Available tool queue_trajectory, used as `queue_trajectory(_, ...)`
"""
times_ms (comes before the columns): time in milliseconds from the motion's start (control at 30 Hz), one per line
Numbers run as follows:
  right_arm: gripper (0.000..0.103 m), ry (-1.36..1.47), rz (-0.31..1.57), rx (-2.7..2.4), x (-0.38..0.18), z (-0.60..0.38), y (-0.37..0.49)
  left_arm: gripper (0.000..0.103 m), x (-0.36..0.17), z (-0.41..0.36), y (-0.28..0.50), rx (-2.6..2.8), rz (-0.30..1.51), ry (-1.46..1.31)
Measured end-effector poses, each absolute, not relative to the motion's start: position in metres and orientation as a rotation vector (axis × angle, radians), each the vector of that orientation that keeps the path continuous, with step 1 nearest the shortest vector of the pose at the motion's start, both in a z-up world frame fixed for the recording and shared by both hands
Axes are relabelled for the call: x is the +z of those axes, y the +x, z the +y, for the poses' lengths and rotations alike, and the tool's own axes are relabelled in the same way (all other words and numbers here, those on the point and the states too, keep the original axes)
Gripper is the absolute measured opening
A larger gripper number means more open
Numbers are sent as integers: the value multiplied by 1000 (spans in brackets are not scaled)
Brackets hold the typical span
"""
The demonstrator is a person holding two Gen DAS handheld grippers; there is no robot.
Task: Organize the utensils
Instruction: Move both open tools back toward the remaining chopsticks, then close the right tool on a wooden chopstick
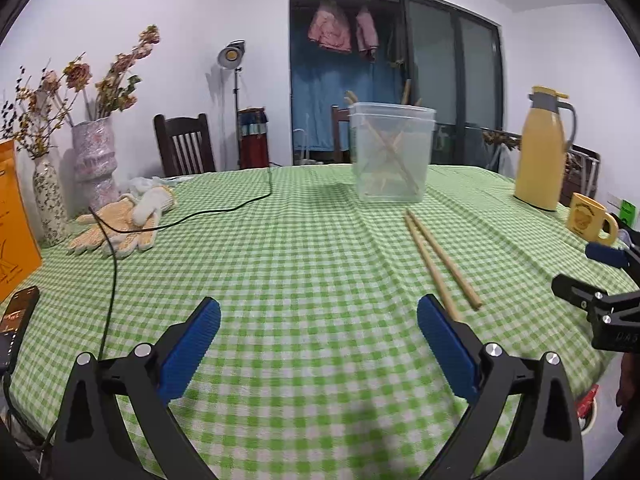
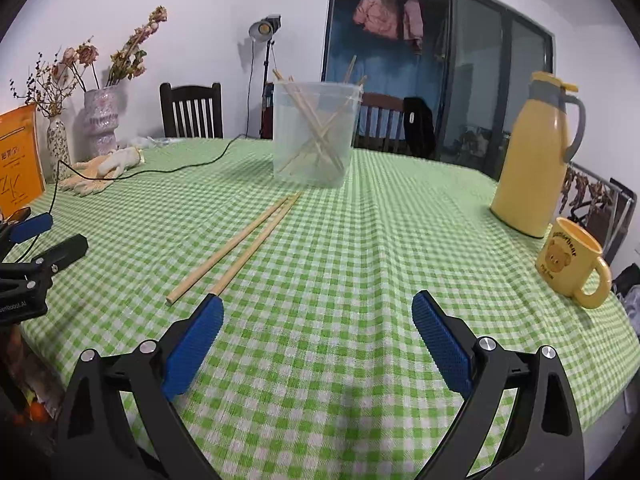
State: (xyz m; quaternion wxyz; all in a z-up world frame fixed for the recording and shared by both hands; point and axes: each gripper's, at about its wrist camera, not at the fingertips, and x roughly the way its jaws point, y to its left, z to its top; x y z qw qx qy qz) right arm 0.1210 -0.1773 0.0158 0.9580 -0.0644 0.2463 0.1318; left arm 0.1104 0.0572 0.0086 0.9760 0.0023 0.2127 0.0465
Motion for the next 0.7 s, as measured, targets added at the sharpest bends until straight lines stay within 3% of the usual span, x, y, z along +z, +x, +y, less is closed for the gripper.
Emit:
queue_trajectory(233, 90, -143, 618, 321, 10, -155, 153, 96, 16, 83, 130, 149, 465, -25)
queue_trajectory(367, 58, -135, 681, 358, 10, -142, 170, 96, 24, 93, 144, 169, 469, -6)
queue_trajectory(433, 47, -117, 726, 376, 8, -136, 179, 96, 27, 95, 150, 165, 469, -8)
queue_trajectory(700, 36, -141, 794, 417, 0, -113, 185, 96, 21, 83, 172, 71, 550, 35)
